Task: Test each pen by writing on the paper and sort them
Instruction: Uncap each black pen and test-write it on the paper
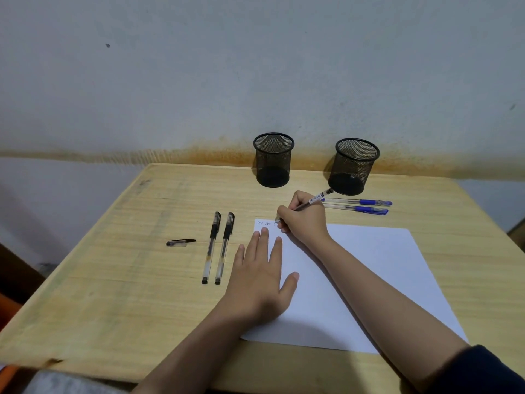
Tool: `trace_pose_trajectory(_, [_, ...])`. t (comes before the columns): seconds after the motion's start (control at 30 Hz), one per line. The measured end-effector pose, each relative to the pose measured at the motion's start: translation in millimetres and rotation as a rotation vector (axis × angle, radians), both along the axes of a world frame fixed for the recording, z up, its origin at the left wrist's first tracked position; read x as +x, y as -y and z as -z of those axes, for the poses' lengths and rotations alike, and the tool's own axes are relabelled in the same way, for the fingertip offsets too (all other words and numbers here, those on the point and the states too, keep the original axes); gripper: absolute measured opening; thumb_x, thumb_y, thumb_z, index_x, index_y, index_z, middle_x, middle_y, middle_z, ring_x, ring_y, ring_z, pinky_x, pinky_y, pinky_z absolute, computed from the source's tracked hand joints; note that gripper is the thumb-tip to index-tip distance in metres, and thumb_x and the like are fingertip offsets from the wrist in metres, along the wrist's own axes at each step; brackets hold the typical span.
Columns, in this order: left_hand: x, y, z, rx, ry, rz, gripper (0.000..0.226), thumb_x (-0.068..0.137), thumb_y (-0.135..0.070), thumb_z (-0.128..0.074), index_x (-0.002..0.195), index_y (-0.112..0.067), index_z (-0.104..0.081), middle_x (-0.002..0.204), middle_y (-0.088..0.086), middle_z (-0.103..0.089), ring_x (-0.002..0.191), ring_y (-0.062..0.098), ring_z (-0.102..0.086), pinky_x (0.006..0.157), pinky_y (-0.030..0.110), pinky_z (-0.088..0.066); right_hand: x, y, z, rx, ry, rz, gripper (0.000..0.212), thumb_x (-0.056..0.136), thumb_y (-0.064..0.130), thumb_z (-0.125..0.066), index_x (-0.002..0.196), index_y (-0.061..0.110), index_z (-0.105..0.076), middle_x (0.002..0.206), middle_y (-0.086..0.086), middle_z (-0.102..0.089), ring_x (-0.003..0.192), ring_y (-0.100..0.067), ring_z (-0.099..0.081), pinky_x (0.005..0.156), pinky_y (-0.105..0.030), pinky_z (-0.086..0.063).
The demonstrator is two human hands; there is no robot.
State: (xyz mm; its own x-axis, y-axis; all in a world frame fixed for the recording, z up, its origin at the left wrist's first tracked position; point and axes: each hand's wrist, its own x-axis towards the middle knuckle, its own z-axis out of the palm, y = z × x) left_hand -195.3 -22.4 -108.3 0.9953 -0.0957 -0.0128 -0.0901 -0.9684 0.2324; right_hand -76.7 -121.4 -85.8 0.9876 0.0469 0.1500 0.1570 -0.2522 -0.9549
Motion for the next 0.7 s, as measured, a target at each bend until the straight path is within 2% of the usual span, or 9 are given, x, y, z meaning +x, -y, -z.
trace_pose_trajectory(0.2, [-0.8, 0.5, -2.1, -0.005, -0.008, -0.003, 0.077, 0.084, -0.057, -0.015, 0.149, -0.021, 0.005, 0.158, 0.006, 0.017, 0.143, 0.020, 0.021, 0.115, 0.042, 0.011, 0.1, 0.7, -0.1, 0.015, -0.009, -0.010, 0.024, 0.079, -0.003, -0.063, 0.063, 0.004, -0.047, 0.057, -0.019, -0.061, 0.044, -0.017, -0.064, 0.043, -0.024, -0.054])
trace_pose_trajectory(0.43, [-0.8, 0.7, -2.5, 0.002, -0.001, -0.009, 0.077, 0.084, -0.057, -0.014, 0.149, -0.020, 0.004, 0.158, 0.006, 0.016, 0.144, 0.020, 0.020, 0.115, 0.042, 0.010, -2.4, -0.1, -2.2, 0.019, -0.006, 0.020, 0.024, 0.080, -0.004, -0.062, 0.063, 0.004, -0.047, 0.065, -0.029, -0.062, 0.040, -0.014, -0.061, 0.040, -0.020, -0.051])
trace_pose_trajectory(0.6, [-1.3, 0.9, -2.1, -0.015, 0.001, -0.008, 0.087, 0.072, -0.062, 0.000, 0.149, -0.021, 0.005, 0.158, 0.006, 0.017, 0.144, 0.020, 0.019, 0.115, 0.042, 0.010, -3.1, 0.0, -2.7, 0.042, -0.022, 0.021, 0.027, 0.079, -0.006, -0.061, 0.061, 0.005, -0.044, 0.056, -0.017, -0.058, 0.037, -0.010, -0.059, 0.038, -0.019, -0.048])
trace_pose_trajectory(0.7, [-1.1, 0.7, -2.5, -0.015, -0.002, -0.012, 0.079, 0.081, -0.059, -0.009, 0.149, -0.021, 0.004, 0.158, 0.006, 0.017, 0.144, 0.019, 0.019, 0.115, 0.041, 0.011, -2.8, 0.1, -2.8, 0.039, -0.023, 0.039, 0.029, 0.079, -0.006, -0.061, 0.060, 0.006, -0.044, 0.055, -0.016, -0.055, 0.036, -0.009, -0.058, 0.037, -0.019, -0.048])
